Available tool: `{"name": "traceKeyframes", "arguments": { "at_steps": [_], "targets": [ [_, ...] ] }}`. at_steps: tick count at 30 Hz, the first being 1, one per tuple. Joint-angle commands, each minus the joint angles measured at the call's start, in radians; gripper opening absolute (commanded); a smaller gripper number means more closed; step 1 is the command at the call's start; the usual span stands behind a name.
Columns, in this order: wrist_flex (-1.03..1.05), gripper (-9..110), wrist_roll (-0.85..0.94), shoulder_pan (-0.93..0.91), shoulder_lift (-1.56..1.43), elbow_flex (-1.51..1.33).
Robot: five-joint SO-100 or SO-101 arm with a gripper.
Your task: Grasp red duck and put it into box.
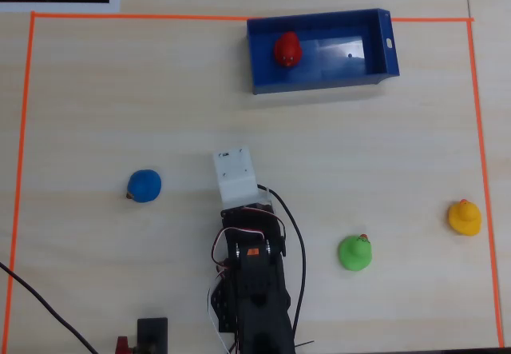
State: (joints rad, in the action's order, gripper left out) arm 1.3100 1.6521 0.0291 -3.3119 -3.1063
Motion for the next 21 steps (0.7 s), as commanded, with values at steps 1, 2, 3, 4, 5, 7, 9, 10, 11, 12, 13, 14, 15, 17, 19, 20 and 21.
{"name": "traceKeyframes", "arguments": {
  "at_steps": [1,2,3,4,5,7,9,10,11,12,13,14,15,17,19,20,21],
  "targets": [
    [0.035,0,-0.041,0.002,0.000,-0.005],
    [0.035,0,-0.048,0.002,0.000,-0.005],
    [0.035,0,-0.052,0.002,0.000,-0.005],
    [0.035,0,-0.052,0.000,0.000,-0.005],
    [0.035,0,-0.052,-0.003,0.000,-0.005],
    [0.035,1,-0.052,-0.005,0.000,-0.005],
    [0.035,1,-0.052,-0.005,0.000,-0.005],
    [0.035,1,-0.052,-0.005,0.000,-0.005],
    [0.035,1,-0.052,-0.005,0.000,-0.005],
    [0.035,1,-0.052,-0.005,0.000,-0.005],
    [0.035,1,-0.052,-0.005,0.000,-0.005],
    [0.035,1,-0.052,-0.005,0.000,-0.005],
    [0.035,1,-0.052,-0.005,0.000,-0.005],
    [0.035,1,-0.052,-0.005,0.000,-0.005],
    [0.035,1,-0.052,-0.005,0.000,-0.005],
    [0.035,1,-0.052,-0.005,0.000,-0.005],
    [0.035,1,-0.052,-0.005,0.000,-0.005]
  ]
}}
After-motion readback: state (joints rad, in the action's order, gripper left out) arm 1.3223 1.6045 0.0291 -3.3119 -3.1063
